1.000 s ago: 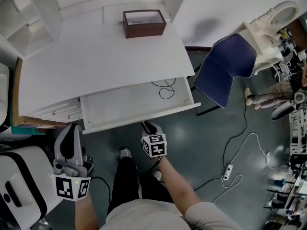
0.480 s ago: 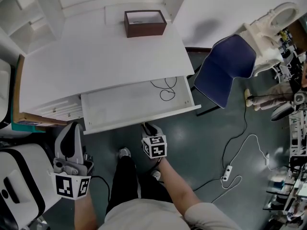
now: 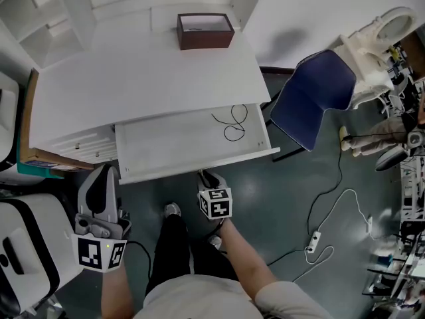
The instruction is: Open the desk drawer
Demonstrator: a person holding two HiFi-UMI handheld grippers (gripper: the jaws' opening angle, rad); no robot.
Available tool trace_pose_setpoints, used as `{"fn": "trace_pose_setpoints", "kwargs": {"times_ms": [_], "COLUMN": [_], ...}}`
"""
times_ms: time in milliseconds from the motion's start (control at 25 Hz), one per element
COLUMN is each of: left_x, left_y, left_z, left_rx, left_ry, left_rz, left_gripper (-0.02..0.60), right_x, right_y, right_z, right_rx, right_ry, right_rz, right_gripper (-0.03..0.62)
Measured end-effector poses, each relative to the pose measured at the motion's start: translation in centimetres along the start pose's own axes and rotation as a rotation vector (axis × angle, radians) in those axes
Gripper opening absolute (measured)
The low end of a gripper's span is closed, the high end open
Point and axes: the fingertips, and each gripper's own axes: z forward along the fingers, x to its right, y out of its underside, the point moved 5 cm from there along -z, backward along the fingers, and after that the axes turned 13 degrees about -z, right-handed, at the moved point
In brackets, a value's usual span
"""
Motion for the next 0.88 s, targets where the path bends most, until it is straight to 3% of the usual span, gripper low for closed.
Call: {"fn": "trace_pose_setpoints", "kwargs": {"times_ms": [400, 600, 880], "left_x": [0.9, 1.8, 3.6], "left_y": [-0.2, -0.7, -1.2], "left_z": [-1.7, -2.2, -2.6], "left_rx": [0.005, 0.022, 0.035], "left_ry": [-0.005, 0.003, 0.033], "left_rz": [-0.001, -0.001, 0.001], "left_gripper": [0.005, 0.005, 0.005], "right_x": [-0.3, 0.0, 0.1], "right_y": [0.3, -0.4, -2.3], "right_z": [-1.0, -3.2, -7.2], "right_rx": [-0.016, 0.026, 0.118], "right_ry": [-0.002, 0.021, 0.020], "right_rz": [-0.011, -0.013, -0.010], "right_gripper": [0.084, 0.006, 0.002]}}
